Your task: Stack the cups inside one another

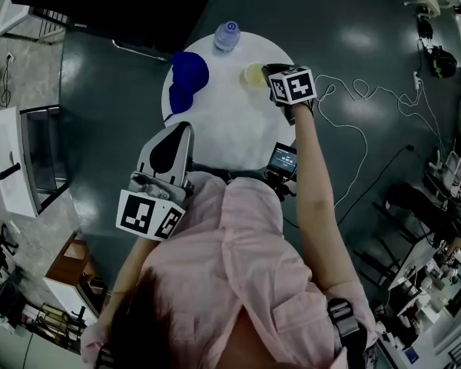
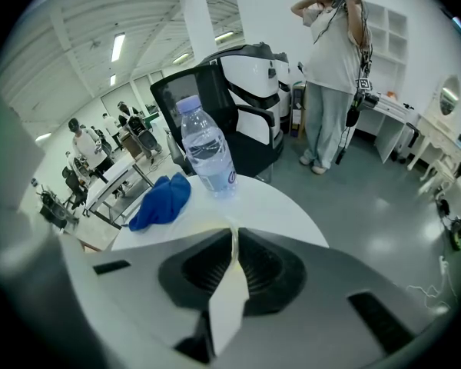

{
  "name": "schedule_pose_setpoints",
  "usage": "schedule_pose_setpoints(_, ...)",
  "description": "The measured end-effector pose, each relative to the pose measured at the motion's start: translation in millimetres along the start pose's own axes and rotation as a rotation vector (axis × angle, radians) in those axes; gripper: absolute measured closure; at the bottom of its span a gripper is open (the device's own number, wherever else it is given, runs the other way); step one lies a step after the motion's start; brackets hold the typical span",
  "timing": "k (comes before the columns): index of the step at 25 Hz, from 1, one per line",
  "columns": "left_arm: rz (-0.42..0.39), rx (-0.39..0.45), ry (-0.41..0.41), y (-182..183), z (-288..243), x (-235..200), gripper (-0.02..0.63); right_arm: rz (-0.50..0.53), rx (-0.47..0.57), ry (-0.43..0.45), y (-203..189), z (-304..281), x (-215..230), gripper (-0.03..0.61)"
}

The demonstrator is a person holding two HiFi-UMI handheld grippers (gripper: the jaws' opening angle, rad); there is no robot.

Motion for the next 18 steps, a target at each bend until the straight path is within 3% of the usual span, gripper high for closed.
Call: schedule_pose_setpoints(18, 0.002, -0.012, 0.001, -1, -2, -1, 0.597, 0.011, -0.042, 0.008, -9, -11, -3, 0.534)
Point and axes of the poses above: the fingertips, and each gripper's own axes: z backward along the fingers, x to its right, y out of its top, the point moved 3 cm from there along z, backward along the fingers, and after that the axes turned 2 degrees about -y, right-handed, at the moved point
